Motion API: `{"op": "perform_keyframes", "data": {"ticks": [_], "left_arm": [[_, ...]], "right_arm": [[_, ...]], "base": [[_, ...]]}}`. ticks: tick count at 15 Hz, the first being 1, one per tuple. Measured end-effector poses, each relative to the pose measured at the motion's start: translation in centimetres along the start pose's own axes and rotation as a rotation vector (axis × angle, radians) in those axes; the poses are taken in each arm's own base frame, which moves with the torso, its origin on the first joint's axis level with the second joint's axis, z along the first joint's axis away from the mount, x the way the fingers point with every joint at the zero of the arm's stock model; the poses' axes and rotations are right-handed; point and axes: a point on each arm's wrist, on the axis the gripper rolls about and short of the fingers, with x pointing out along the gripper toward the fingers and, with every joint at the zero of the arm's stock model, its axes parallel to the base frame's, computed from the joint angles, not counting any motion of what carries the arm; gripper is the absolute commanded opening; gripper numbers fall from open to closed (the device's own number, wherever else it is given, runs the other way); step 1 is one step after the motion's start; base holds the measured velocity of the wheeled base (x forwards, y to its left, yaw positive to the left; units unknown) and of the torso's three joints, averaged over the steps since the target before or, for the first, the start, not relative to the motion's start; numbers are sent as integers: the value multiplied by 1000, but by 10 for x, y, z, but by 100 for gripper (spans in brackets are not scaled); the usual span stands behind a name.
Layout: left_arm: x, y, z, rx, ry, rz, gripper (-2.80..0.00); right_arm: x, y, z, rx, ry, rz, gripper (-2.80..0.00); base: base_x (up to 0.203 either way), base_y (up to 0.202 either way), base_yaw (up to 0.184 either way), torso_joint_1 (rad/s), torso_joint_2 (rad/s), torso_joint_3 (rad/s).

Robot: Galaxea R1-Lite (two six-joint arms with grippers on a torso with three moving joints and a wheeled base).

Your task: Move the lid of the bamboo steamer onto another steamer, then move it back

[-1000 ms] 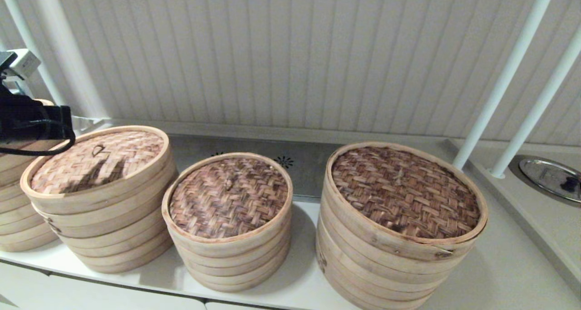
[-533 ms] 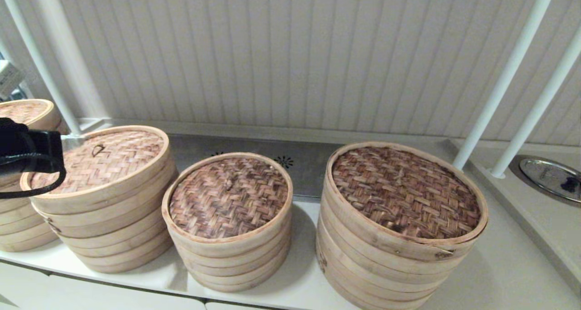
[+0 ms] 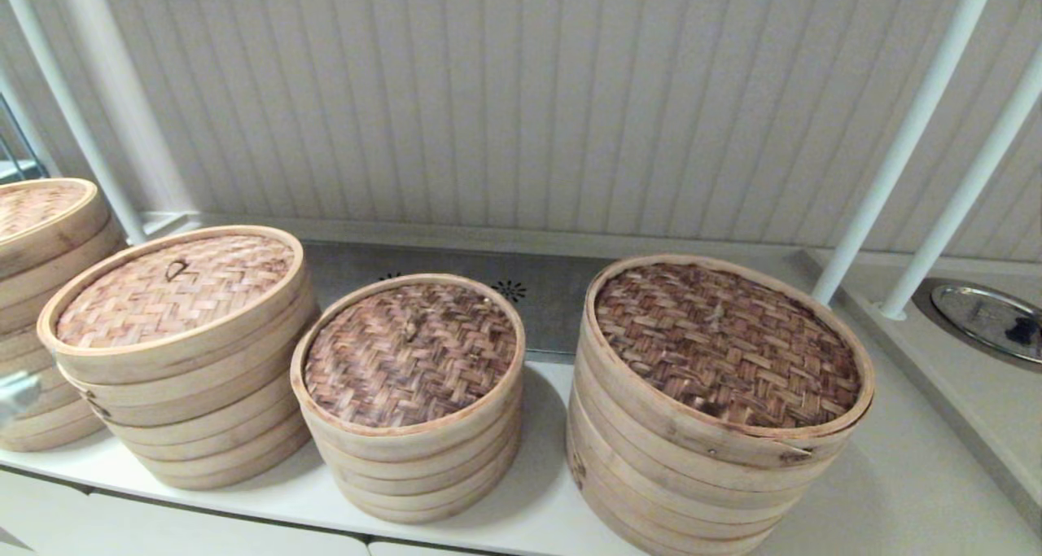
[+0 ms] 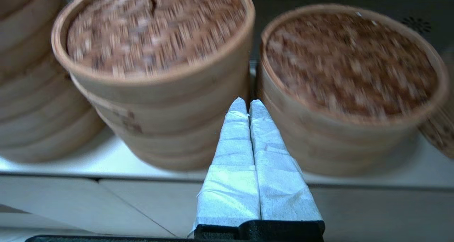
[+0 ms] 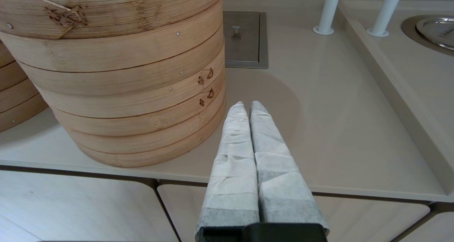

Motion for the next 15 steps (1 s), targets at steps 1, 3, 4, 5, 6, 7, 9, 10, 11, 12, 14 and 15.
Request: {"op": "perform_keyframes", "data": {"ticks": [1,3,4,5,6,7,9,10,11,12,14,15], "left_arm": [[-14,-5,-17,1,-13,3,-280],[-33,-13,-53,1,-30,13,-280],[-38,-16,-73,-4,-19,19,-280],[-40,-18,-87,-11,-13,24,-280],[-41,-19,-94,-14,-19,27,-280],[-43,-20,-97,-14,-34,24,-280],[-45,-20,-100,-9,-56,23,-280],[-46,-20,-99,-6,-67,24,-280],[-49,-20,-95,-3,-82,26,-280],[-51,-20,-92,-1,-87,38,-280],[-53,-20,-90,0,-91,50,-280],[-52,-20,-91,-1,-86,50,-280]], "right_arm": [[0,0,0,0,0,0,-280],[0,0,0,0,0,0,-280],[0,0,0,0,0,0,-280],[0,0,0,0,0,0,-280],[0,0,0,0,0,0,-280],[0,0,0,0,0,0,-280],[0,0,0,0,0,0,-280],[0,0,0,0,0,0,-280],[0,0,0,0,0,0,-280],[0,0,0,0,0,0,-280],[0,0,0,0,0,0,-280],[0,0,0,0,0,0,-280]], "base": [[0,0,0,0,0,0],[0,0,0,0,0,0],[0,0,0,0,0,0],[0,0,0,0,0,0],[0,0,0,0,0,0],[0,0,0,0,0,0],[0,0,0,0,0,0],[0,0,0,0,0,0],[0,0,0,0,0,0],[0,0,0,0,0,0],[0,0,0,0,0,0],[0,0,0,0,0,0]]}}
